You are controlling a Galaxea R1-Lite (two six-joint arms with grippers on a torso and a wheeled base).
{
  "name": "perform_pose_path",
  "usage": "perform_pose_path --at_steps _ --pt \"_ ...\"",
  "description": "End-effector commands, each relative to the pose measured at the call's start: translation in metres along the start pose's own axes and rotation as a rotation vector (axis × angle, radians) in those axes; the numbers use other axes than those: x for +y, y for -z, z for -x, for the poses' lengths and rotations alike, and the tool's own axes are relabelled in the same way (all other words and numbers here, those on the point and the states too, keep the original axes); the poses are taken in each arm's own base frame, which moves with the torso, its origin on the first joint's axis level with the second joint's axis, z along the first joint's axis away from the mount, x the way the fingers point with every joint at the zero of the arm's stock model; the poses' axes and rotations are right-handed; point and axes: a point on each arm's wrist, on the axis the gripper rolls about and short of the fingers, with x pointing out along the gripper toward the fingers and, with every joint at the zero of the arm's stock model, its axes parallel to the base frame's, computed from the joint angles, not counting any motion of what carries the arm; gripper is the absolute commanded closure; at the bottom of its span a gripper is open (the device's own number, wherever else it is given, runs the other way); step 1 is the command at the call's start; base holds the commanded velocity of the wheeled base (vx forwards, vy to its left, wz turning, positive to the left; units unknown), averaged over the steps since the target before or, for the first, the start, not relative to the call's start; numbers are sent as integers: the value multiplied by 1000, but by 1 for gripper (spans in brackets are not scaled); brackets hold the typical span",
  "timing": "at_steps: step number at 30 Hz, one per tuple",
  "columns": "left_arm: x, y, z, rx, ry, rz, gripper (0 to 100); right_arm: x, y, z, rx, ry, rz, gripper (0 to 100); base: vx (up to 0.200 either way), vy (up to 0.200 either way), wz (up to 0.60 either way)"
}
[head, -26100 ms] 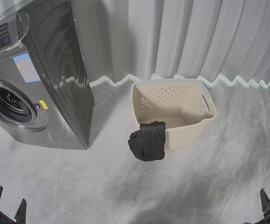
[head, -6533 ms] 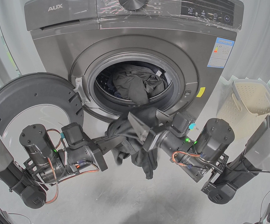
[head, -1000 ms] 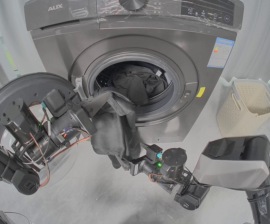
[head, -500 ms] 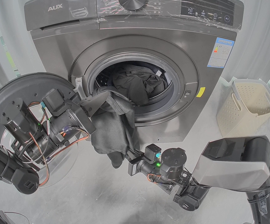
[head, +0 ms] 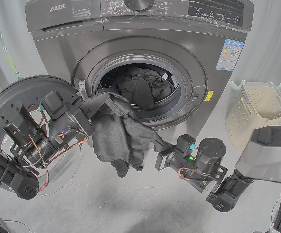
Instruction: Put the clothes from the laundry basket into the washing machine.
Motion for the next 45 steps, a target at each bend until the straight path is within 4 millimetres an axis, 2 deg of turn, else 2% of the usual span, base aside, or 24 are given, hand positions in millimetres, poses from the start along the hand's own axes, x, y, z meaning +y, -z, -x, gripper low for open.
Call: perform_pose_path --at_steps 1,4,10,11,15,17,20,22,23,26,32,45 --pt "5 0 1 1 -17 -1 100 -16 -36 17 -74 48 -11 100 0 0 0" --pt "3 2 2 10 -14 6 100 -22 -48 24 -105 64 -20 100 0 0 0" --pt "-6 16 9 78 19 32 100 -16 -64 42 -137 41 -39 100 0 0 0" --pt "-8 20 10 96 34 39 0 -15 -66 44 -142 37 -40 100 0 0 0" --pt "-16 32 14 152 65 69 0 -12 -80 49 -186 26 -43 100 0 0 0" --pt "-18 49 17 216 58 89 0 -10 -98 53 -249 15 -45 100 0 0 0" --pt "-15 66 16 274 47 106 0 -8 -116 56 -316 -1 -48 100 0 0 0" --pt "-14 71 16 290 41 111 0 -7 -120 57 -332 -4 -50 100 0 0 0" --pt "-10 81 16 325 25 122 0 -6 -130 59 -363 -8 -52 100 0 0 0" --pt "-5 93 18 367 4 136 0 -6 -138 62 -388 -12 -55 100 0 0 0" --pt "0 109 18 417 -11 144 0 -4 -145 60 -418 -15 -59 100 0 0 0" --pt "9 137 18 498 -29 128 0 -6 -147 57 -430 -1 -61 100 0 0 0"
